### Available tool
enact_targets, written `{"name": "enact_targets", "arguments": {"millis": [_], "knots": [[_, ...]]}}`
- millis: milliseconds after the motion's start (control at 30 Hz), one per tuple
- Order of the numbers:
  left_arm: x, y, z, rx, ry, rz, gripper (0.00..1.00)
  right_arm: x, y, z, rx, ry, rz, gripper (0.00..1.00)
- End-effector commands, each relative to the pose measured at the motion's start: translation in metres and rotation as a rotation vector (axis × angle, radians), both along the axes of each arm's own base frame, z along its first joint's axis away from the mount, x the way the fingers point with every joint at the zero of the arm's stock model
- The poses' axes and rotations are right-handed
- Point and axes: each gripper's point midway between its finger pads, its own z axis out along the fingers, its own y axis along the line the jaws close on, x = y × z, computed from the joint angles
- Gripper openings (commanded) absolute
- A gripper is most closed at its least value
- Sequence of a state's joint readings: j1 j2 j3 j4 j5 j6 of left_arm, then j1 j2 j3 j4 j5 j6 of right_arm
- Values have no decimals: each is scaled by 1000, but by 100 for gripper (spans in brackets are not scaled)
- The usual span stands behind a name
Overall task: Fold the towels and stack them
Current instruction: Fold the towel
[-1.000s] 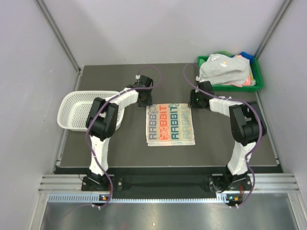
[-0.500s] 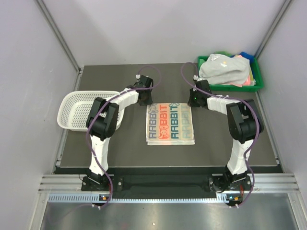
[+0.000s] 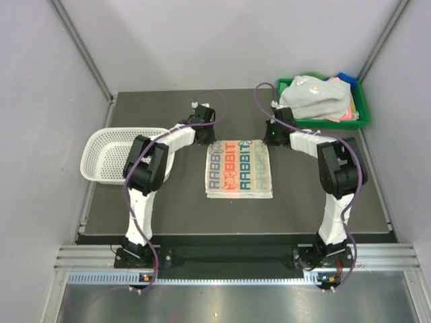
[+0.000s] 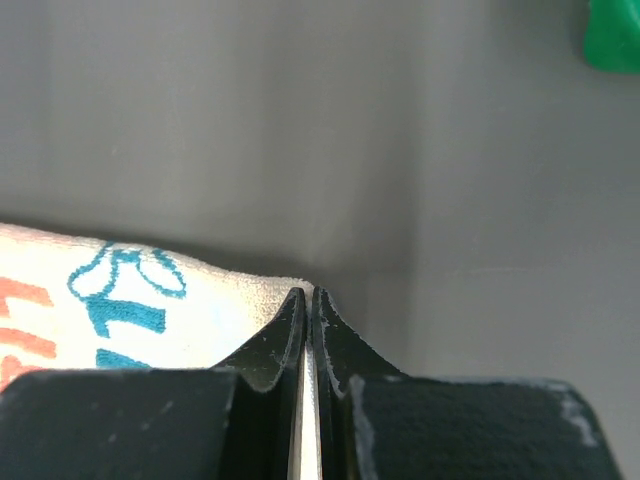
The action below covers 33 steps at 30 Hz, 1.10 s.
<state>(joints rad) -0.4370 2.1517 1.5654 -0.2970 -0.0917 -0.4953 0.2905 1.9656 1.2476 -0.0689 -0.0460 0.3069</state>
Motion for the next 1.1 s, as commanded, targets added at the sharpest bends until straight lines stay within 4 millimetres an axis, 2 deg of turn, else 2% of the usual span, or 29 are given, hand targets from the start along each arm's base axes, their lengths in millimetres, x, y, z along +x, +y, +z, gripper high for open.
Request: {"name": "enact_targets", "arguments": {"millis": [0,33,100,167,200,233,300,333,367,400,433,467,500,533,567,600,633,700,767,1067], "knots": [[25,-4,21,-57,-96,14,0,28,4,42,38,-131,3,0],[31,-6,33,-75,-133,14,0,29,2,49,42,-146,0,0],[34,-3,40,-83,-160,22,0,34,2,59,53,-189,0,0],[39,-5,61,-113,-220,21,0,34,0,73,67,-225,-6,0],[35,-4,60,-119,-224,18,0,32,-2,73,71,-240,-7,0],[34,-6,75,-141,-254,9,0,31,-3,84,79,-266,-9,0],[28,-6,77,-162,-272,-2,0,26,-5,86,84,-281,-11,1],[29,-8,91,-185,-312,-8,0,24,-6,93,89,-297,-12,0],[23,-6,85,-187,-300,-5,0,22,-6,94,93,-300,-10,0],[21,-6,92,-197,-317,-7,0,17,-6,90,96,-290,-7,1],[19,-5,94,-204,-320,-5,0,15,-6,96,107,-301,-8,0],[12,-3,86,-203,-301,-3,0,12,-6,96,112,-301,-6,1],[11,-3,87,-209,-308,-3,0,5,-7,88,111,-285,-7,0],[8,-2,91,-217,-314,-3,0,2,-7,93,125,-298,-12,0],[0,-2,84,-227,-298,-7,0,-1,-8,93,130,-298,-16,0],[-1,-3,95,-249,-330,-11,0,-8,-9,85,128,-280,-18,0],[-4,-2,94,-256,-331,-9,0,-11,-10,89,138,-291,-23,0],[-14,-8,92,-285,-311,-42,0,-21,-12,81,140,-274,-26,0],[-21,-8,90,-299,-296,-50,0,-26,-13,85,151,-283,-32,1],[-33,-15,107,-349,-334,-118,0,-46,-13,85,174,-276,-23,1]]}}
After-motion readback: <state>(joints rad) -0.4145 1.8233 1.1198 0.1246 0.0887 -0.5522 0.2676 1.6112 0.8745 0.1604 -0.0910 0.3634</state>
